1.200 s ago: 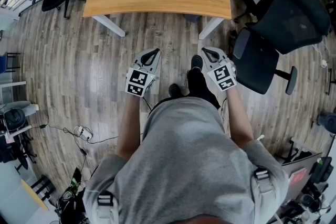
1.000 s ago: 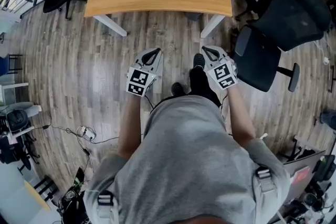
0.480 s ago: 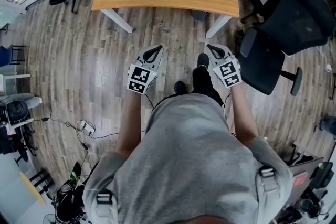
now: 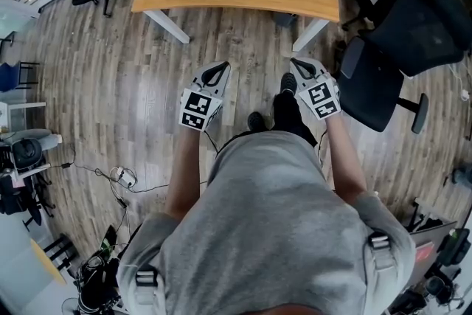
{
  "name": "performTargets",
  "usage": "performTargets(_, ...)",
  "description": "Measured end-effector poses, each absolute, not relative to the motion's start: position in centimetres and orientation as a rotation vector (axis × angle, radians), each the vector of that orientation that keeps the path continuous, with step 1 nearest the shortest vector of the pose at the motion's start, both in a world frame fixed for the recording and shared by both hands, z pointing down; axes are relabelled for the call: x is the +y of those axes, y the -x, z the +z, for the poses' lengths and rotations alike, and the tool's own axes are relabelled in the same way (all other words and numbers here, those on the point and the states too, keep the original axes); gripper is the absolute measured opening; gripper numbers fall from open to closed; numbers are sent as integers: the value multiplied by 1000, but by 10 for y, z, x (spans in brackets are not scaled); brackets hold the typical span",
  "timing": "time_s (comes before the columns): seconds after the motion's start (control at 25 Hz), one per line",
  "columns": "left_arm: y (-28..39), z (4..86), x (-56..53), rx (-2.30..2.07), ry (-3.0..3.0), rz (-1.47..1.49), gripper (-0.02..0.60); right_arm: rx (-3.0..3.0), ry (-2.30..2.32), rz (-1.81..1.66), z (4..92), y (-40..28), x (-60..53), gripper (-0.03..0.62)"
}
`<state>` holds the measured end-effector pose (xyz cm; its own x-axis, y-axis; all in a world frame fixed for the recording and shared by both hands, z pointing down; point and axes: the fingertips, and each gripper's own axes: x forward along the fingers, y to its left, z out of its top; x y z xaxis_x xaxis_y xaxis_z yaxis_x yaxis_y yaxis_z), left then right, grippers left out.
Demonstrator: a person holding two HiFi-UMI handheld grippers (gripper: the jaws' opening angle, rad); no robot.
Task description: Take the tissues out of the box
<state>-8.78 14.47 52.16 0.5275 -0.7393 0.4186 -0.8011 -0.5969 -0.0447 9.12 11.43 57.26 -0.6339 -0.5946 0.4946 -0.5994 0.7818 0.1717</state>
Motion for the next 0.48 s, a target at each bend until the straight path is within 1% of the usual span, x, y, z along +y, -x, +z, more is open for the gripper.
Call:
performTargets(0.24, 85, 520, 143, -1332, -2611, 625, 20, -2439, -896, -16, 569, -90, 109, 6)
performTargets(0.48, 89, 521, 135, -1376, -2626, 683, 21, -2449, -891, -32, 567, -87, 101, 26)
